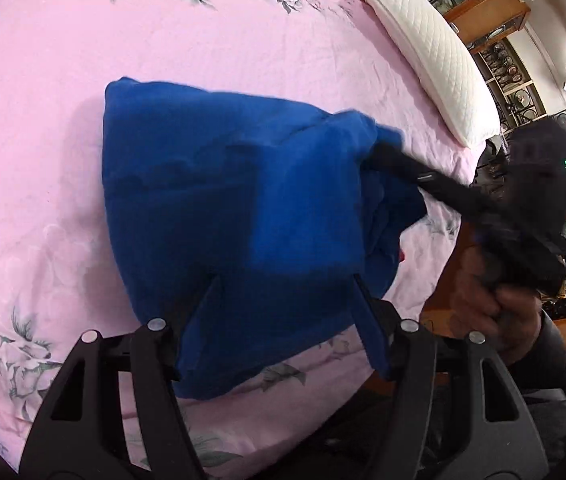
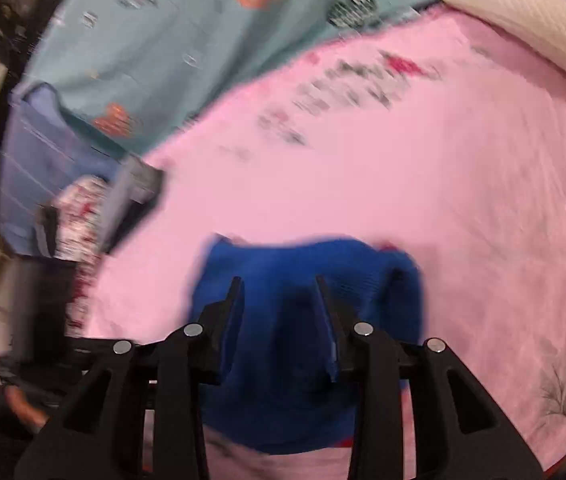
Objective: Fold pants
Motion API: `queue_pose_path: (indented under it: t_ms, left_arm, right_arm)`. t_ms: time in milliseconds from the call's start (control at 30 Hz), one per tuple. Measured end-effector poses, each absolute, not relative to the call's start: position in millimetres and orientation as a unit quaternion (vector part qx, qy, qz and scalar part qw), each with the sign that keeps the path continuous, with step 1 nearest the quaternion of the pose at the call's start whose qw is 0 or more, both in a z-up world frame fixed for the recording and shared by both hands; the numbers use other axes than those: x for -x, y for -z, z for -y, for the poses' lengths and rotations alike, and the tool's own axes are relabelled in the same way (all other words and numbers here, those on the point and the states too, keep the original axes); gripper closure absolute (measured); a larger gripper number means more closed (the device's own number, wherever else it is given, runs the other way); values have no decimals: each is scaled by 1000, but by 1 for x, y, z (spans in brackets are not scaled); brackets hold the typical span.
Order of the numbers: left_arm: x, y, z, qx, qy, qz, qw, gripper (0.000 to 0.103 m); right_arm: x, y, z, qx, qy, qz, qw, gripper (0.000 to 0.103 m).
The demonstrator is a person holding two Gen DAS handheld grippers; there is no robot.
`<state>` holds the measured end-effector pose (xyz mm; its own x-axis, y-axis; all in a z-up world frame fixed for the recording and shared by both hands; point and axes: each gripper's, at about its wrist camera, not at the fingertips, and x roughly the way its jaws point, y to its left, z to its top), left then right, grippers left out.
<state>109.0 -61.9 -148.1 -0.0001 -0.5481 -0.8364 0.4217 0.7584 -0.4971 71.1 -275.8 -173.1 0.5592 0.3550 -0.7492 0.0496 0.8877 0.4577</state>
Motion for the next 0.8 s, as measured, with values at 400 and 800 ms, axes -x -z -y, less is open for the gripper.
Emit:
queue_pose_path:
  t_ms: [400,800]
  left_arm:
    - [-102,121,31,58,353,-590,723,34]
    - [-95,136,36,11,346,-615,709,34]
  right_arm:
    - [-39,107,273,-198,-158,-427,868,77]
    - [-21,146,274,-205,-156,-483,837,82]
